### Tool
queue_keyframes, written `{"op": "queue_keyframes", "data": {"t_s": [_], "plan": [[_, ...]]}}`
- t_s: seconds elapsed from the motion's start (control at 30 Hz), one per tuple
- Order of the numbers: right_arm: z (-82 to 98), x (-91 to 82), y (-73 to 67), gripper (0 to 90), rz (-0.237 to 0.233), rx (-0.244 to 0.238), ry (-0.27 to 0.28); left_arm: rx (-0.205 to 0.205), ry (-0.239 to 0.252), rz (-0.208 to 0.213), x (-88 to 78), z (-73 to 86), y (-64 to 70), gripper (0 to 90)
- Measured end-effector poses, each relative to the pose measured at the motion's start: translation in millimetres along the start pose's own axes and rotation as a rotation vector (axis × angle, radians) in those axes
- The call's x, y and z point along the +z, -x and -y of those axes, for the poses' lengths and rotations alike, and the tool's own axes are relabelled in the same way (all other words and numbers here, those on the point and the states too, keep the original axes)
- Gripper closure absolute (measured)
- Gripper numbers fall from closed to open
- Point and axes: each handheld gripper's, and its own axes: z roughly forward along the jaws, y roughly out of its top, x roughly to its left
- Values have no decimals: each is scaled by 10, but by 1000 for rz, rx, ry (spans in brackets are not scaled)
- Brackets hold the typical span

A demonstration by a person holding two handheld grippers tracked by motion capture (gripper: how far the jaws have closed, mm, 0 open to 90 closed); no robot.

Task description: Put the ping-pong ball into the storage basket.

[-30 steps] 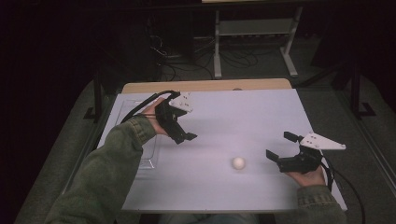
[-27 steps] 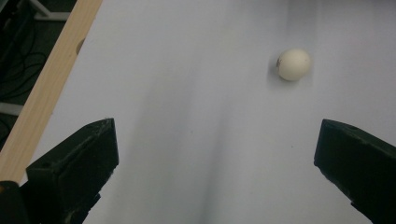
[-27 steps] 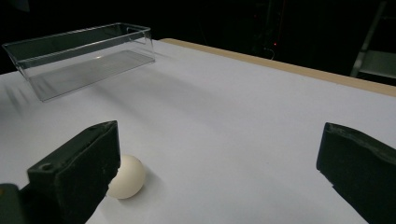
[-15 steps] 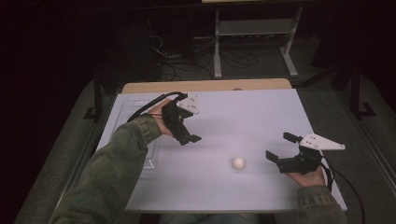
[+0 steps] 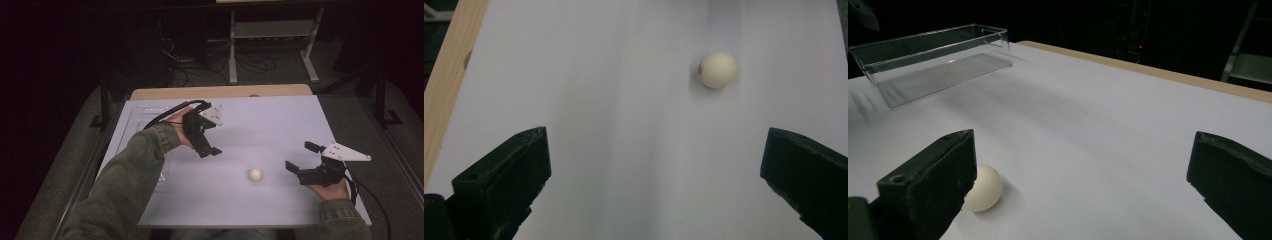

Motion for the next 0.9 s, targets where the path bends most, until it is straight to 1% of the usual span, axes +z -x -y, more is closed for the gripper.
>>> {"op": "queue_keyframes", "data": {"t_s": [0.1, 0.23, 0.5, 0.73, 0.9], "plan": [[1, 0, -1, 0, 0, 2, -2, 10, -12, 12, 33, -7, 10, 0], [1, 2, -2, 0, -1, 2, -2, 14, -30, 23, 73, -21, 22, 0], [3, 6, -6, 0, -5, 3, -7, 28, -41, 38, 132, -86, 41, 0], [2, 4, -6, 0, -5, 3, -4, 50, -68, 63, 221, -142, 72, 0], [1, 2, -5, 0, -6, 4, -2, 57, -73, 71, 261, -177, 83, 0]]}}
